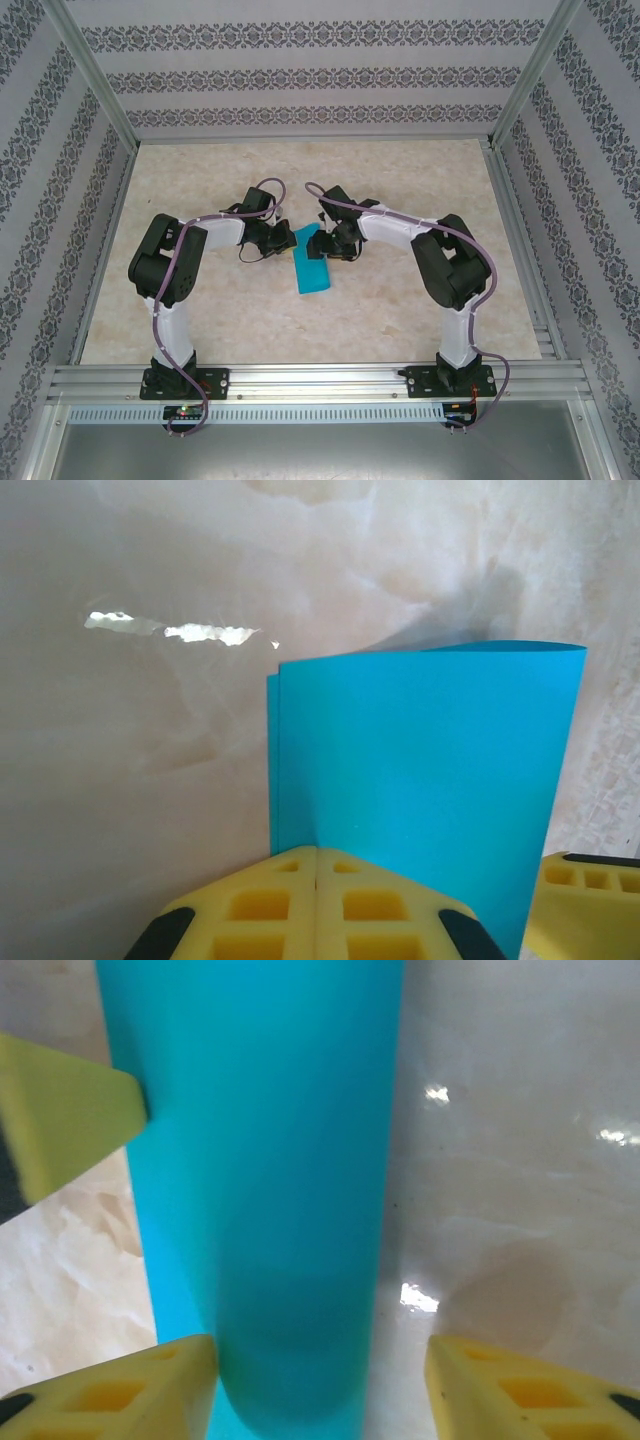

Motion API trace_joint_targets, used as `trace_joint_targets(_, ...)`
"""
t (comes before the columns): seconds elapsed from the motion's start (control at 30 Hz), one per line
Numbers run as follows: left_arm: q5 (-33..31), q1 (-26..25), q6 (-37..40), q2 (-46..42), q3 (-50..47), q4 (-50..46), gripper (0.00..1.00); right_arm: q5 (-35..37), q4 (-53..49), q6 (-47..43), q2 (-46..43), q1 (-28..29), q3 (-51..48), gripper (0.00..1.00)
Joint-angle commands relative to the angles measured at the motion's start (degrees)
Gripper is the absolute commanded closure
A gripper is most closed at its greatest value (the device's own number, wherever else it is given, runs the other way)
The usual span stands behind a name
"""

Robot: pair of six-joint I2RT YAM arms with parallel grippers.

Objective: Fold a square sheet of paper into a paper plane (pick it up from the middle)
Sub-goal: Fold the square sheet of paper in half at the center of the table.

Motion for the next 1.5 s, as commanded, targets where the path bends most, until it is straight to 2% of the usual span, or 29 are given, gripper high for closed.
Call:
trace_joint_targets(0.0,-4.1,-0.9,1.1,3.1,-0.6,-5.9,1.0,0.5,-1.5,0.0,1.4,-1.0,0.9,0.46)
trace_joint_targets(0.57,-4.7,-0.9,1.7,4.3,0.2,-7.1,1.0,4.8,-4.7,-1.1,4.1,-0.7,2.0,0.48)
trace_joint_targets(0.77,-4.9,-0.9,2.1,4.5,0.2,-7.5,1.0,1.6,-1.7,-0.4,-2.7,-1.2,2.3,0.45)
trace_joint_targets(0.83,-4.8,-1.0,2.2,4.6,0.2,-7.6,1.0,3.3,-1.1,0.1,-5.9,-1.4,2.2,0.42)
trace_joint_targets(0.97,-4.9,-1.1,2.3,4.8,0.1,-7.6,1.0,7.4,-1.8,-0.7,-9.2,-1.7,2.9,0.43)
trace_joint_targets(1.07,-5.1,-1.2,2.2,4.8,0.2,-7.7,1.0,3.9,-1.0,-0.4,-8.3,-1.5,3.8,0.52)
trace_joint_targets(1.23,-5.3,-1.5,2.0,5.0,0.3,-7.8,1.0,-5.1,2.7,1.4,-4.6,0.1,5.2,0.79)
trace_joint_targets(1.37,-5.5,-1.7,2.0,5.2,0.5,-8.2,1.0,-6.5,1.1,1.2,-1.1,1.1,7.9,0.88)
trace_joint_targets(1.47,-5.7,-1.8,2.0,5.2,0.5,-8.3,1.0,-6.7,-0.1,0.9,1.4,1.3,9.1,0.91)
